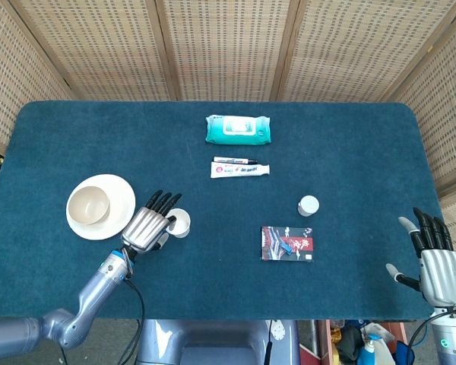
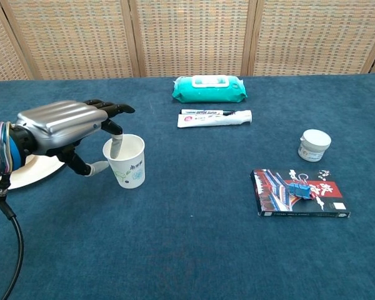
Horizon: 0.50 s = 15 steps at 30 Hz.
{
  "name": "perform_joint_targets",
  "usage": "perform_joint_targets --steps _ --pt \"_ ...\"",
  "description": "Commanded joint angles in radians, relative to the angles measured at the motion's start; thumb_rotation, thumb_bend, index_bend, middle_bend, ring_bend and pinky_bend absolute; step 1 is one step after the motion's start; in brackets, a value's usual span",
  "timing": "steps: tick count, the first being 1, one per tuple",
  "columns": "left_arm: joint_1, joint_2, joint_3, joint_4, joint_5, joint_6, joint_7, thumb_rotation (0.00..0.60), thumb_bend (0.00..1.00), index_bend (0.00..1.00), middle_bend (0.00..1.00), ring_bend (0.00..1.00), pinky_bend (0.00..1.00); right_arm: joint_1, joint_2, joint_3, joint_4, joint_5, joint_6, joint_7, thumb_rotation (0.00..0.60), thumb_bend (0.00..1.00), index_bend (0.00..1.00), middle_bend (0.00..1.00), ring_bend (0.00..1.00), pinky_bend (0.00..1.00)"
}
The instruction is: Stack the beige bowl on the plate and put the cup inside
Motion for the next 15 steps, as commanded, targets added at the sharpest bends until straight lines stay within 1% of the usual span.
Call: perform_joint_targets --steps 1,4,7,15 --pt "-0.009 -0.017 0.000 0.022 -0.009 -0.004 0.008 0.600 0.41 0.54 0.00 0.00 0.00 0.001 -0.001 0.002 0.000 0.002 0.000 0.002 0.600 0.13 0.12 0.00 0.00 0.00" --pt "-0.014 -0.033 0.002 0.043 -0.003 0.005 0.011 0.600 0.44 0.59 0.00 0.00 0.00 -0.002 0.001 0.001 0.000 0.001 0.003 0.006 0.600 0.13 0.12 0.00 0.00 0.00" --pt "-0.013 -0.043 0.003 0.056 0.006 0.015 0.002 0.600 0.46 0.60 0.01 0.00 0.00 -0.001 0.000 0.002 0.002 0.002 0.002 0.011 0.600 0.13 0.12 0.00 0.00 0.00" --pt "-0.004 -0.048 0.012 0.083 0.047 0.055 -0.035 0.600 0.48 0.64 0.03 0.00 0.00 -0.002 0.001 0.000 0.000 -0.006 0.007 0.015 0.600 0.13 0.12 0.00 0.00 0.00"
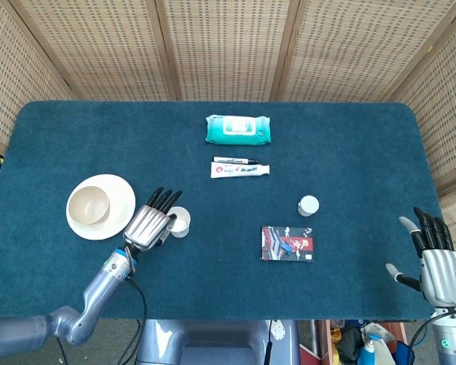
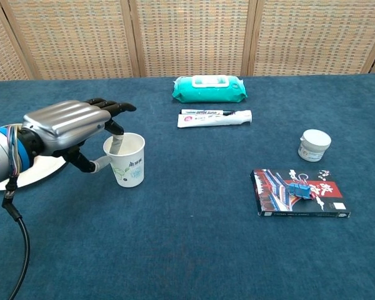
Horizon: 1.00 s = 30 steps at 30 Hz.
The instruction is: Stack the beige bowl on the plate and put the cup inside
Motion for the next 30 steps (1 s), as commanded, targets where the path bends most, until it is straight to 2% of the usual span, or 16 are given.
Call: perform_joint_targets --steps 1,8,18,30 --pt "0.006 0.006 0.003 0.007 0.028 0.021 -0.024 0.600 0.48 0.64 0.03 0.00 0.00 -0.001 0.000 0.000 0.000 -0.001 0.001 0.000 0.600 0.13 0.12 0.00 0.00 0.00" --pt "0.035 0.104 0.003 -0.016 0.099 0.095 -0.078 0.600 0.48 0.64 0.03 0.00 0.00 0.000 -0.001 -0.003 -0.001 -0.007 0.001 -0.006 0.600 0.13 0.12 0.00 0.00 0.00" --pt "0.086 0.232 0.006 -0.003 0.123 0.152 -0.168 0.600 0.48 0.64 0.03 0.00 0.00 0.001 -0.005 -0.009 -0.004 -0.015 -0.002 -0.019 0.600 0.13 0.12 0.00 0.00 0.00" --pt "0.180 0.394 0.024 0.097 0.128 0.202 -0.350 0.600 0.48 0.64 0.03 0.00 0.00 0.004 -0.011 -0.014 -0.010 -0.023 -0.005 -0.043 0.600 0.13 0.12 0.00 0.00 0.00"
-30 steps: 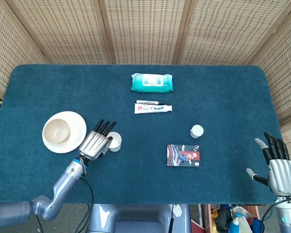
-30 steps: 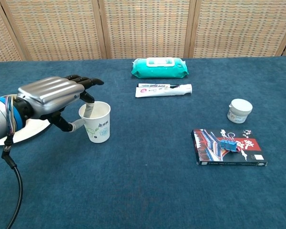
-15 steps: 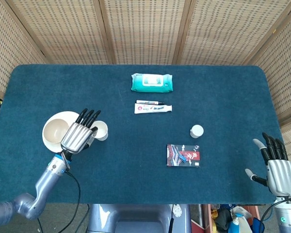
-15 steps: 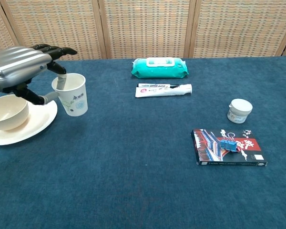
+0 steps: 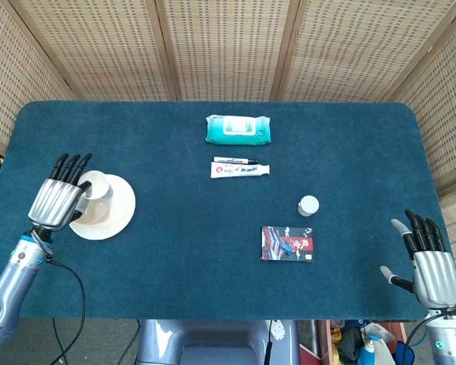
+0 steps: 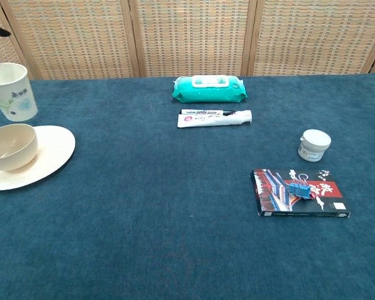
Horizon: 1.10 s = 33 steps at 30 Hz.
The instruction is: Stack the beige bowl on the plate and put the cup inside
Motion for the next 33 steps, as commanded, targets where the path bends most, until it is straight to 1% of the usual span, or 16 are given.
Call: perform_joint_targets --steps 1,7,13,20,33 --pt "0.032 0.033 0.008 0.044 -0.002 0.009 -0.059 0.600 0.48 0.64 0.03 0.00 0.00 0.000 -0.001 -0.001 -0.001 -0.001 0.000 -0.002 0.600 0.13 0.12 0.00 0.00 0.00" --pt "0.071 0.039 0.029 0.094 -0.004 0.003 -0.130 0.600 0.48 0.64 0.03 0.00 0.00 0.002 -0.003 -0.004 -0.004 -0.006 -0.003 -0.010 0.600 0.13 0.12 0.00 0.00 0.00" --pt "0.090 -0.008 0.049 0.159 0.006 -0.019 -0.166 0.600 0.48 0.64 0.03 0.00 0.00 0.004 -0.004 -0.005 -0.003 -0.005 -0.008 -0.014 0.600 0.13 0.12 0.00 0.00 0.00" --pt "0.087 -0.048 0.045 0.188 0.020 -0.025 -0.167 0.600 0.48 0.64 0.03 0.00 0.00 0.003 -0.004 -0.004 -0.002 -0.004 -0.007 -0.011 0.600 0.13 0.12 0.00 0.00 0.00" --pt "0.076 -0.123 0.038 0.238 0.006 -0.075 -0.134 0.600 0.48 0.64 0.03 0.00 0.00 0.001 -0.002 -0.002 -0.001 -0.001 -0.002 -0.001 0.600 0.13 0.12 0.00 0.00 0.00"
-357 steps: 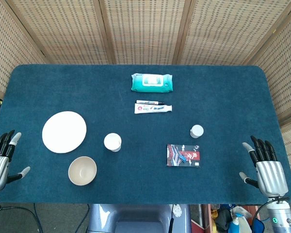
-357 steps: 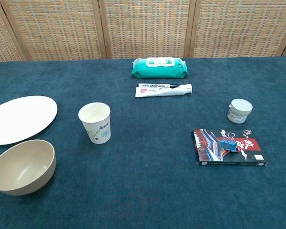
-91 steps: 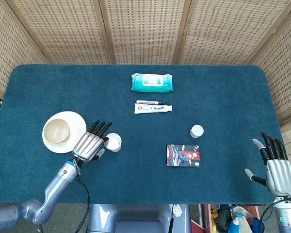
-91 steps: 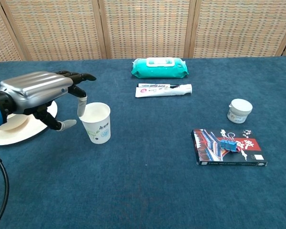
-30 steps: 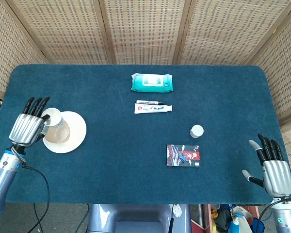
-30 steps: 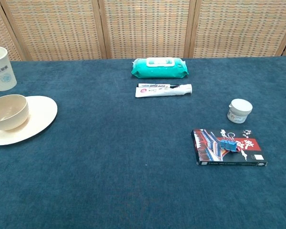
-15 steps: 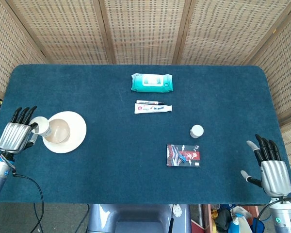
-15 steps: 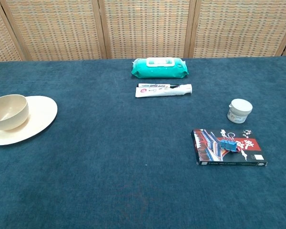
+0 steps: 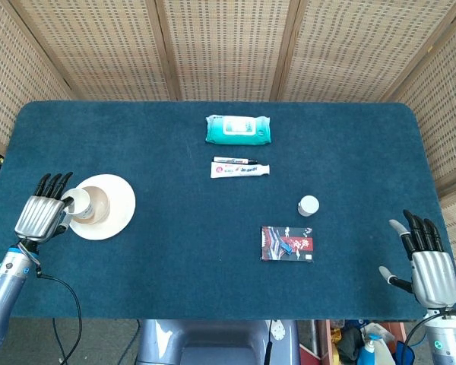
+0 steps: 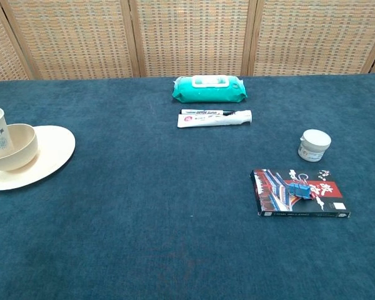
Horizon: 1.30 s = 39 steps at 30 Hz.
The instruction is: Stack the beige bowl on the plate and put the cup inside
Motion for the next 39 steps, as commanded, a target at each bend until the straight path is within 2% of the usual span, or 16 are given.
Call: perform_joint_targets --steps 1,15,17,22,27,32,35,39 --pt "-0.002 -0.017 0.000 0.018 -0.004 -0.011 0.008 0.600 0.48 0.64 0.03 0.00 0.00 0.000 -0.001 0.000 0.001 -0.001 0.001 0.001 0.600 0.13 0.12 0.00 0.00 0.00" --pt "-0.003 -0.089 -0.018 0.101 0.000 -0.001 -0.003 0.600 0.45 0.63 0.03 0.00 0.00 -0.001 -0.002 0.000 0.000 -0.001 0.003 0.007 0.600 0.13 0.12 0.00 0.00 0.00" --pt "-0.003 -0.095 -0.019 0.104 0.000 -0.001 -0.005 0.600 0.43 0.59 0.03 0.00 0.00 -0.001 0.000 0.000 0.000 0.000 0.003 0.009 0.600 0.13 0.12 0.00 0.00 0.00" --pt "0.000 -0.096 -0.024 0.103 -0.007 -0.003 -0.004 0.600 0.24 0.39 0.00 0.00 0.00 -0.002 0.000 0.001 0.000 0.001 0.003 0.014 0.600 0.13 0.12 0.00 0.00 0.00" --pt "0.003 -0.079 -0.033 0.080 -0.010 0.004 -0.008 0.600 0.15 0.23 0.00 0.00 0.00 -0.002 -0.001 0.001 0.002 0.000 0.004 0.016 0.600 0.13 0.12 0.00 0.00 0.00" --pt "0.023 -0.014 -0.049 -0.022 0.007 0.066 -0.033 0.600 0.09 0.17 0.00 0.00 0.00 -0.001 -0.002 0.000 0.002 -0.002 0.003 0.013 0.600 0.13 0.12 0.00 0.00 0.00" --pt "0.050 0.038 -0.054 -0.124 0.019 0.121 -0.050 0.600 0.08 0.16 0.00 0.00 0.00 -0.001 -0.003 -0.001 0.002 -0.002 0.002 0.010 0.600 0.13 0.12 0.00 0.00 0.00" --pt "0.099 0.112 -0.036 -0.271 0.052 0.199 -0.031 0.600 0.06 0.12 0.00 0.00 0.00 0.000 -0.004 -0.003 0.003 -0.004 -0.002 0.003 0.600 0.13 0.12 0.00 0.00 0.00"
